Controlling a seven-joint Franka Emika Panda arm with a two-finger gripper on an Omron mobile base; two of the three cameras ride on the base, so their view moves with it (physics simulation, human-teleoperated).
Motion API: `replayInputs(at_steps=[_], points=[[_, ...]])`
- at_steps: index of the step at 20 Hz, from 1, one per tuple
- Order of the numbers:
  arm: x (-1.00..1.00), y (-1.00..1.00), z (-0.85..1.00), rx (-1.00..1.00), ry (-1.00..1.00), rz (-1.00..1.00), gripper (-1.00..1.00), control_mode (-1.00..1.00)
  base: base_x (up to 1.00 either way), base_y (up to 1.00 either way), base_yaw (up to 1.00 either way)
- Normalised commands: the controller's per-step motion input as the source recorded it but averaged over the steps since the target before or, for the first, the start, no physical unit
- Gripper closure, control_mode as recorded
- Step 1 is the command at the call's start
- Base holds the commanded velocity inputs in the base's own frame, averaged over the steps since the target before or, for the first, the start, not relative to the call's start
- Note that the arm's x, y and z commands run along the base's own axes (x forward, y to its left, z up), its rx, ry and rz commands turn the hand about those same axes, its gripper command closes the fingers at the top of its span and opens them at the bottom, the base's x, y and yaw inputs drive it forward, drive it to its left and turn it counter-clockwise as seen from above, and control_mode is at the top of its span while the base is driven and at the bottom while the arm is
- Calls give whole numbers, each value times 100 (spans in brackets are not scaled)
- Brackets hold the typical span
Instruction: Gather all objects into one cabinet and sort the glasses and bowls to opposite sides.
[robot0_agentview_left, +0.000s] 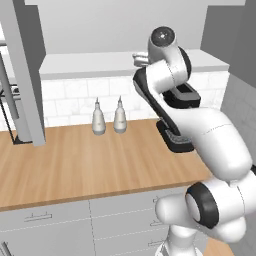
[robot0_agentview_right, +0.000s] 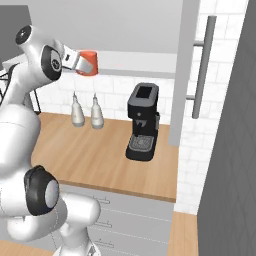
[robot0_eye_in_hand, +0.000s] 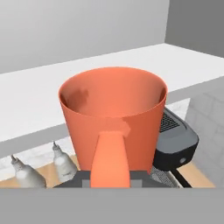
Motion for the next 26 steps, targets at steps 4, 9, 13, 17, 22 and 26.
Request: replayInputs(at_steps=[4,9,13,17,22,26], points=[[-100,14,0,11,7,18,100,-100,0,0,0],[-100,9,-3,6,3,18,100,-100,0,0,0],[-100,12,-19,0,3,12,100,-100,0,0,0],[-92,15,-21,0,7,10,100,-100,0,0,0],[-2,2,-1,-3,0,1,100,100,-10,0,1],[0,0,0,0,0,0,100,100,-97,26,28]])
